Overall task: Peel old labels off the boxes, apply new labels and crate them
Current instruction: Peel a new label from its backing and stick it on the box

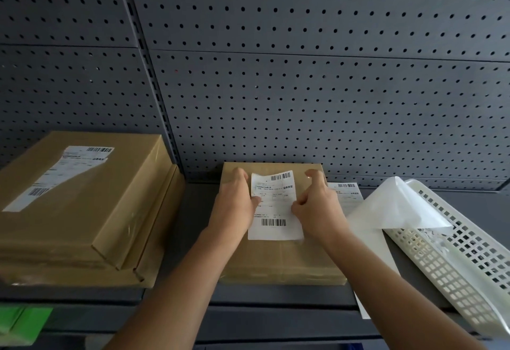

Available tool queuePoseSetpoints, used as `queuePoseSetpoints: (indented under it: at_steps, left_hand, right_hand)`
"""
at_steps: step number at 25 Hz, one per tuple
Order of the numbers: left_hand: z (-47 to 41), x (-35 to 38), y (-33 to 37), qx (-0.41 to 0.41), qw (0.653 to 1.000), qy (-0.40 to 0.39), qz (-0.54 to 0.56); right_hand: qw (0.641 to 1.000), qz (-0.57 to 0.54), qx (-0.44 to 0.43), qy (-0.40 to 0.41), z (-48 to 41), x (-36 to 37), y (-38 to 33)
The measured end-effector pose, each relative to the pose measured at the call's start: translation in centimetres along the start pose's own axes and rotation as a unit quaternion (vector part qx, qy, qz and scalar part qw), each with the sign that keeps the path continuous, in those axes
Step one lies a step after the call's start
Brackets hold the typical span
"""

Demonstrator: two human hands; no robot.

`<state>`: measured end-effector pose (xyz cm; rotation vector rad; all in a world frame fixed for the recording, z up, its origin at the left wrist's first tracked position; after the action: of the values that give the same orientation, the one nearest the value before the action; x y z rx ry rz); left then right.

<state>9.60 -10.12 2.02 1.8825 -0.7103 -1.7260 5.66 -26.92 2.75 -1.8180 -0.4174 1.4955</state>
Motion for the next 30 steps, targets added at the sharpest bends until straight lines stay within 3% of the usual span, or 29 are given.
queuePoseSetpoints:
  at_steps: [2,4,6,8,10,13,25,30]
  left_hand:
    - [0.1,-0.2,-0.1,0.018,1.0,0.008,-0.021]
    - [0.5,-0.1,-0.5,0.1,0.992,0.034,-0.068]
    - [0.9,0.2,-1.0,0.205,0.972,0.039,-0.111]
    - [1.0,0.6,-1.3,0.261,0.956,-0.011,-0.13]
    - [0.8,1.0,-1.6,0.262,0.951,-0.08,-0.146]
    - [0.5,1.0,-1.7,0.257,0.943,-0.112,-0.181]
    - [0.2,-0.3,-1.7,0.166,0.963,-0.109,-0.18]
    - [0.2,0.6,-0.5,0.232,0.953,-0.095,-0.168]
  right_hand:
    - [0.999,0.032,-0.017,-0.003,0.1,0.1,0.1]
    - [0.992,0.108,-0.056,0.028,0.3,-0.1,0.3]
    - [0.97,0.169,-0.146,0.096,0.5,-0.1,0.6]
    - [0.952,0.165,-0.24,0.096,0.4,0.5,0.6]
    - [0.951,0.15,-0.27,0.009,-0.1,1.5,0.5]
    - [0.943,0.192,-0.256,-0.092,-0.7,2.9,1.0]
    - [0.961,0.192,-0.198,-0.023,-1.3,1.7,2.7]
    - [0.949,0.163,-0.263,-0.06,-1.0,2.1,1.0]
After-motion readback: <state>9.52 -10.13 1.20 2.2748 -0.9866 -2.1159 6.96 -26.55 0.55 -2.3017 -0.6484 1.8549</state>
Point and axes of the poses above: each hand's wrist, its own z-axis away from the middle knuckle, its own x-axis out of the palm, y = z × x, the point moved 1 cm from there along -z, towards the middle knuckle, and after that the axes turned 4 degrees about y, right-handed, at the moved point
